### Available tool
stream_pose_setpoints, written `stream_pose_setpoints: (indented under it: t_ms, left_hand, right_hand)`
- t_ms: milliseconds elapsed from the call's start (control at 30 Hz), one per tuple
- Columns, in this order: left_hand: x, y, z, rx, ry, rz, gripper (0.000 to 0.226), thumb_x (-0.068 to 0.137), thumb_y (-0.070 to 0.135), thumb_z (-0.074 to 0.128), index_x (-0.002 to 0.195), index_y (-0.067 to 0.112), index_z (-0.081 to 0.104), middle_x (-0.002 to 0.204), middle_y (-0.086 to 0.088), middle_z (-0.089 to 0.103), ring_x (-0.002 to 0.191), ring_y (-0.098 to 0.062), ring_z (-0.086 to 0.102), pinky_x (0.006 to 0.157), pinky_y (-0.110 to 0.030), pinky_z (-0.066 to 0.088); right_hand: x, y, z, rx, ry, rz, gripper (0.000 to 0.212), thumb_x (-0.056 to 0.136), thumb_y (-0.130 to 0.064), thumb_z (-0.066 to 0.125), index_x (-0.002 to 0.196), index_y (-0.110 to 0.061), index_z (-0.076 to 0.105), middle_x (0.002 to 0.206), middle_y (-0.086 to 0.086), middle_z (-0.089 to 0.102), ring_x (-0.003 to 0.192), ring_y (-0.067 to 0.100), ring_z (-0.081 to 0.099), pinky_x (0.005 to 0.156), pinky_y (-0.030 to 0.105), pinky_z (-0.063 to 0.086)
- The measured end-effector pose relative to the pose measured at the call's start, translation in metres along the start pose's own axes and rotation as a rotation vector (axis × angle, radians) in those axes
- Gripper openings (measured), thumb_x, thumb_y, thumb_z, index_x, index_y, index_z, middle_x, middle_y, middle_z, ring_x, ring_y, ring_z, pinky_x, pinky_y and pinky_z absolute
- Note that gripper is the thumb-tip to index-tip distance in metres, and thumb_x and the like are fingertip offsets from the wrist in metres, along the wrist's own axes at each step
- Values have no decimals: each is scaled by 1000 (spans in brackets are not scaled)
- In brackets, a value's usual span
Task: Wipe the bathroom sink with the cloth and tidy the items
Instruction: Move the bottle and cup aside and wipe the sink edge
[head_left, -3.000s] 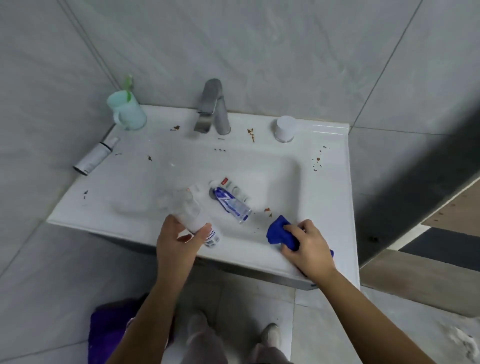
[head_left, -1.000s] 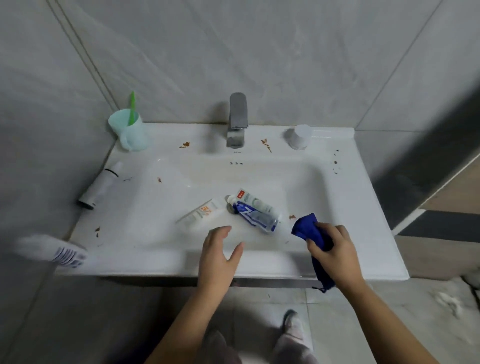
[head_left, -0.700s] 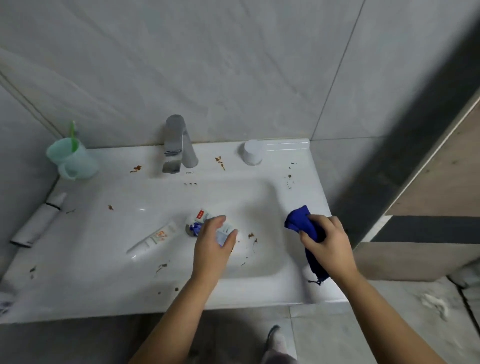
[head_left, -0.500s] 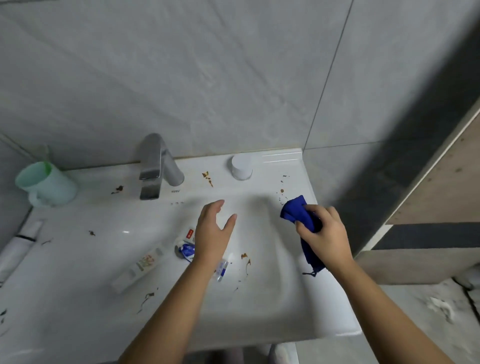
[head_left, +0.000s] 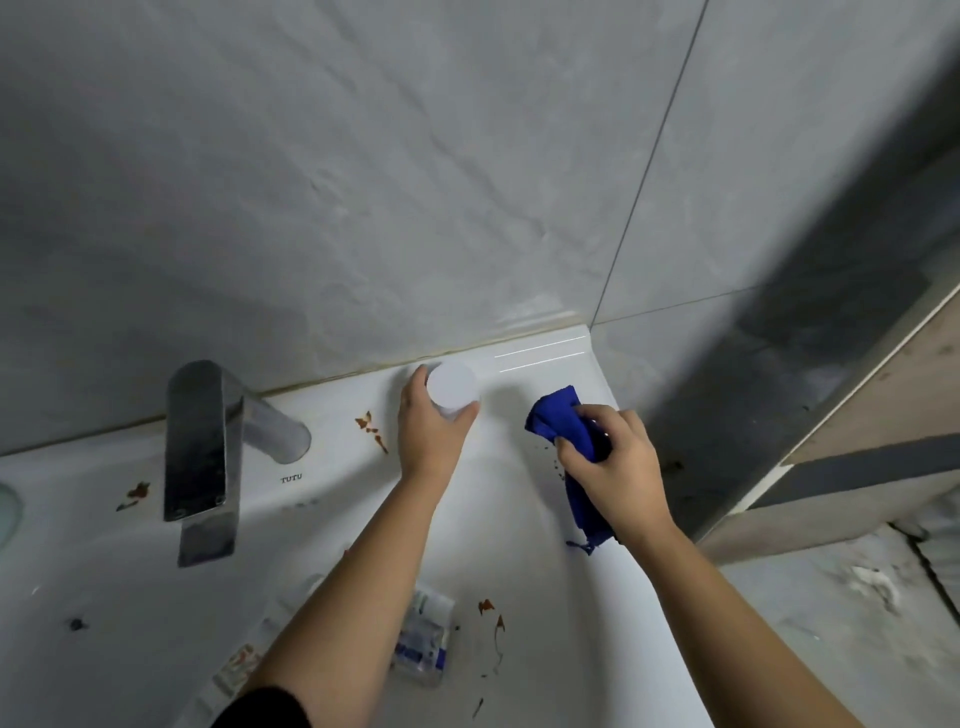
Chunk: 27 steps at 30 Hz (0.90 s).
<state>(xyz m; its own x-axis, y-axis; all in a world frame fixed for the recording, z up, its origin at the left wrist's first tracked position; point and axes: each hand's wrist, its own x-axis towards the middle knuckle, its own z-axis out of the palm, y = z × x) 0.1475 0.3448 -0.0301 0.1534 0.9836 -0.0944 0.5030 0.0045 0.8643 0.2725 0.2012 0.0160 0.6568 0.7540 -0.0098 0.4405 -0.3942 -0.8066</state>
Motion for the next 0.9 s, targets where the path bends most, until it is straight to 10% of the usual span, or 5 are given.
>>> stream_pose_setpoints:
  t_ms: [533,733,900]
  left_hand:
    - [-166,0,-75,-75,137,-152,58,67,22,82,117,23,53,107,10,53,98,-10,48,69,-11,41]
    - [-215,-35,-140,-45,333,-229,59,69,22,81,120,19,51,110,9,53,103,-16,52,84,-28,49]
    - [-206,-54,-200,-4,472,-253,60,69,22,81,121,18,51,110,8,52,99,-11,46,87,-30,44]
  right_hand:
    - [-59,-5,-19,50,-238,-125,31,78,-18,69,108,-21,60,96,-4,51,82,4,53,66,8,37]
    - [-95,-24,5,78,-418,-222,29,78,-17,69,105,-21,60,99,1,53,83,-1,52,68,2,37]
    - [-112,-50,41,75,-477,-205,29,78,-21,69,106,-24,59,99,-2,50,80,7,56,73,26,49]
